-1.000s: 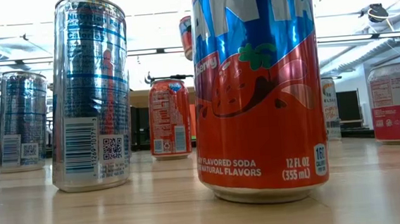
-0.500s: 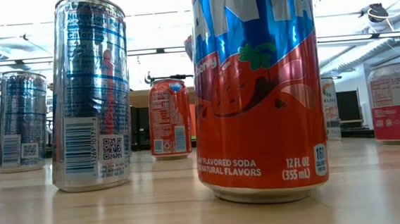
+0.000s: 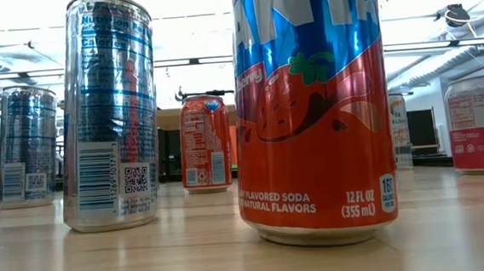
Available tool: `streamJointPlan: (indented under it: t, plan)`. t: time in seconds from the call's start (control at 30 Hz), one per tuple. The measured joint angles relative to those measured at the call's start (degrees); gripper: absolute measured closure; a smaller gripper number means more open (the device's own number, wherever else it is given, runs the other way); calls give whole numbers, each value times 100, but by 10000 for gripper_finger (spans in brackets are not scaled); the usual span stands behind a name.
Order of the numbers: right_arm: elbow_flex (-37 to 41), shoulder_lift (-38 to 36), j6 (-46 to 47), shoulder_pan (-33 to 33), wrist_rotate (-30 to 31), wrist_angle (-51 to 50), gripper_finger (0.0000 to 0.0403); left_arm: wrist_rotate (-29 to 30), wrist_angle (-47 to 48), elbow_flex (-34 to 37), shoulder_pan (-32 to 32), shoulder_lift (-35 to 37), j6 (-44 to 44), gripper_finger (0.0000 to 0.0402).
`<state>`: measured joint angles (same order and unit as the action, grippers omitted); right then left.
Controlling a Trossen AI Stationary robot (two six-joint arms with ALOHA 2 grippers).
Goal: Place canned beverage on shelf
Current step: Put the top left orange soda can on the shelf
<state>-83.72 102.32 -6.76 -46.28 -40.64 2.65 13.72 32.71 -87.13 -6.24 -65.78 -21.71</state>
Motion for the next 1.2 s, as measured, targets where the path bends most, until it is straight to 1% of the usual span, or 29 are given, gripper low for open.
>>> streamJointPlan:
  t: [0.3,0.87,1.03,1.2]
  plan:
    - [0,299,4,-97,4,-60,134,15,-2,0,-52,0,9,20]
    - [-4,306,-198,-215,9,-279,129,28,-4,0,-50,0,-4,20]
    - [-11,304,-487,-213,11,-358,129,26,-4,0,-50,0,-6,20]
    - [-13,299,-501,-213,8,-416,128,26,-4,0,-50,0,-7,20]
